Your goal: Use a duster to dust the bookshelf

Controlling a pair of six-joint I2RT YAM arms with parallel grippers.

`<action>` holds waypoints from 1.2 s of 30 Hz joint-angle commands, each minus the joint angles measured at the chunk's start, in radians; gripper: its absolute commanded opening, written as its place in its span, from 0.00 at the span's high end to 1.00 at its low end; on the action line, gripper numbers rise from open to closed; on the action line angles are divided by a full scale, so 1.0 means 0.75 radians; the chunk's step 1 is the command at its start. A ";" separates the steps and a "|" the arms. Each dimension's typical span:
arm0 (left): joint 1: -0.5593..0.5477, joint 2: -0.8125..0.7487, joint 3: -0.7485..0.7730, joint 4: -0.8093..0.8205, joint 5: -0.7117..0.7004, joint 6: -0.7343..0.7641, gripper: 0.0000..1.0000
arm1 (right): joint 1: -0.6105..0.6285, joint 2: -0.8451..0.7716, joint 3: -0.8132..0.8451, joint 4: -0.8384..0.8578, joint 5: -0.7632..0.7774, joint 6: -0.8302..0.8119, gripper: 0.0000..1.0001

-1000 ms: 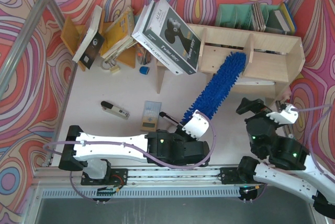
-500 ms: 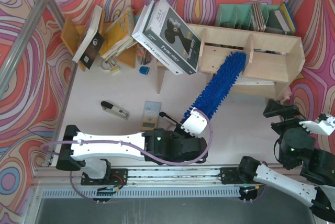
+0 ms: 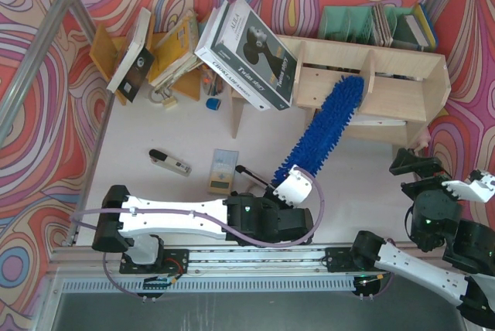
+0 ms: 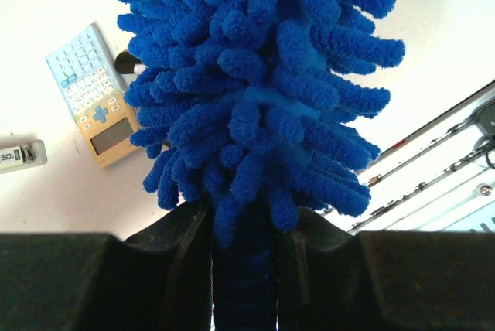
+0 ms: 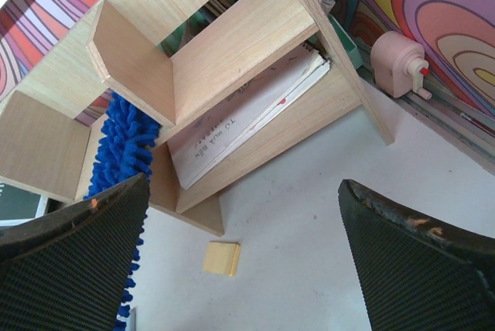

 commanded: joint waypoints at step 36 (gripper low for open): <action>-0.010 0.125 0.412 0.226 -0.047 0.351 1.00 | 0.005 0.006 -0.011 -0.047 0.054 0.023 0.03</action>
